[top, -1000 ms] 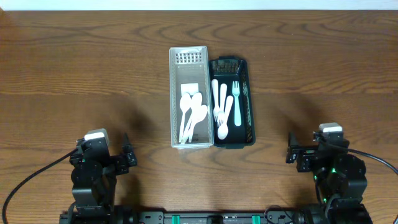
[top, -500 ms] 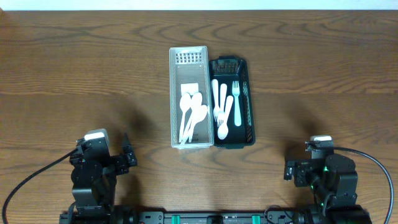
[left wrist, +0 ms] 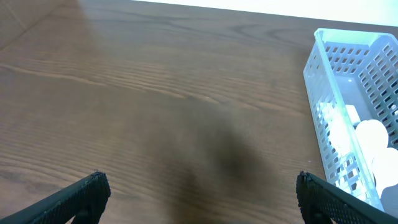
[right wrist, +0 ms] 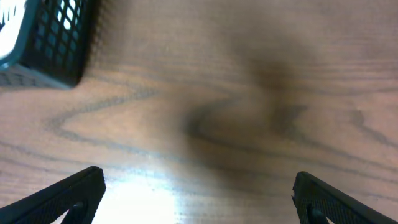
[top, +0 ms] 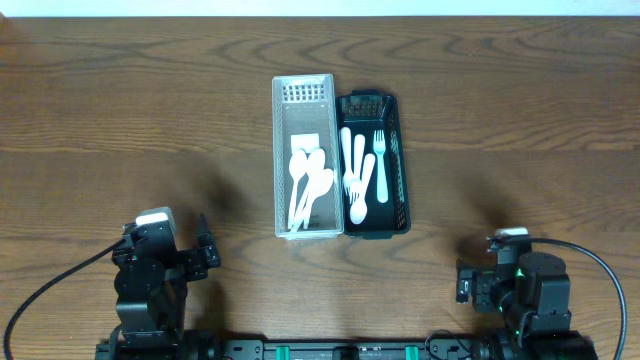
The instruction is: Pack container
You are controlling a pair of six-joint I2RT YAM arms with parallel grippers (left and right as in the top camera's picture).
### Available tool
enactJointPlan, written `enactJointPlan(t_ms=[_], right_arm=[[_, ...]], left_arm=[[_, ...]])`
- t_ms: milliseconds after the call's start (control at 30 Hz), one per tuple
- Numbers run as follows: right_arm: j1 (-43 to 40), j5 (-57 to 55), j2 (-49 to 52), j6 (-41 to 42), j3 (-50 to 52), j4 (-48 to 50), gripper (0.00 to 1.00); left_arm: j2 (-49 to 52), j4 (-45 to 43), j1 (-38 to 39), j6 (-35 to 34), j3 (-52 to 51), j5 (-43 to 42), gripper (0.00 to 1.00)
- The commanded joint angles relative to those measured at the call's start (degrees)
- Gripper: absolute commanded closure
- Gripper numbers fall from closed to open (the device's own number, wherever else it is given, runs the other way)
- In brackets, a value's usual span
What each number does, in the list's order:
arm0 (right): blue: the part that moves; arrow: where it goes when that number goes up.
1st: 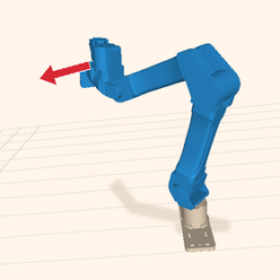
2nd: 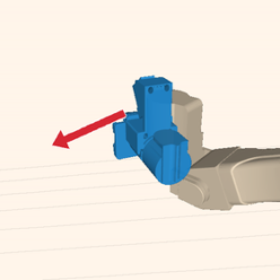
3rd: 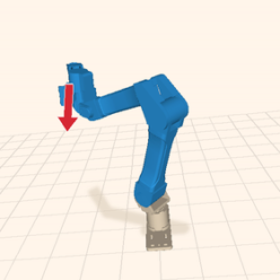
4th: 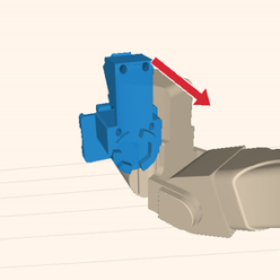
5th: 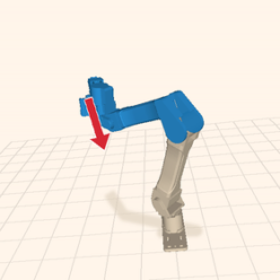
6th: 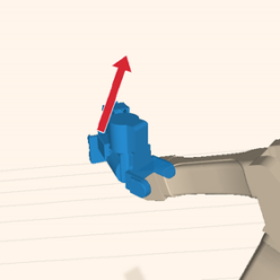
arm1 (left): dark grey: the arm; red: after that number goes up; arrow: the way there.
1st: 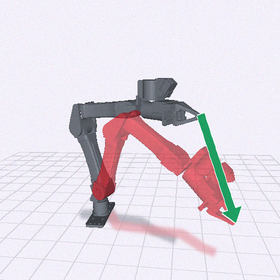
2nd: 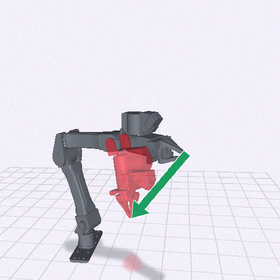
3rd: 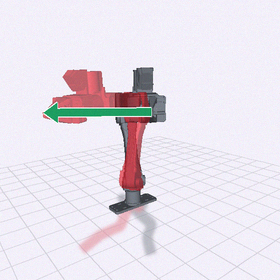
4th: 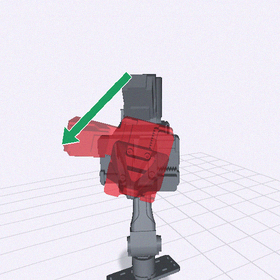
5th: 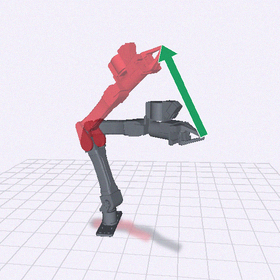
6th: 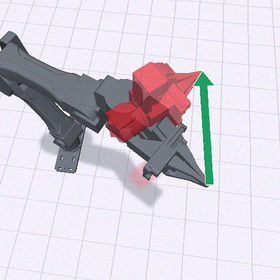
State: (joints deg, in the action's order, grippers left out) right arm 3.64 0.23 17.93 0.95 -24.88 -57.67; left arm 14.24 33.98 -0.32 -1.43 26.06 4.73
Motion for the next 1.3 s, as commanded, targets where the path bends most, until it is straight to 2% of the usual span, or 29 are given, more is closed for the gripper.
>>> enactJointPlan(t_ms=[0,133,300,567,1133,1267], right_arm=[[0.5,-0.4,-0.8,-0.6,0.4,-0.3,0.01],[0.5,1.7,-3.7,-0.6,0.4,1.8,0.01],[0.5,1.7,-10.3,-1.9,0.4,12.1,0.01],[0.5,1.2,-15.2,-10.3,1.2,26.4,0.01],[0.4,0.6,-17.7,-12.5,23.6,64.0,0.01],[0.3,-2.1,-17.7,-8.0,24.6,56.7,0.01]], left_arm=[[-0.4,-0.2,-0.3,0.3,0.0,0.5,0.02],[-0.4,-0.2,-0.3,0.3,0.0,0.5,0.02],[-0.4,-0.2,-0.3,0.3,0.0,0.5,0.02],[-0.4,-0.2,-0.3,0.3,0.0,0.5,0.02],[-0.4,-0.2,-0.3,0.3,0.0,0.5,0.02],[-0.4,-0.2,-0.3,0.3,0.0,0.5,0.02]])
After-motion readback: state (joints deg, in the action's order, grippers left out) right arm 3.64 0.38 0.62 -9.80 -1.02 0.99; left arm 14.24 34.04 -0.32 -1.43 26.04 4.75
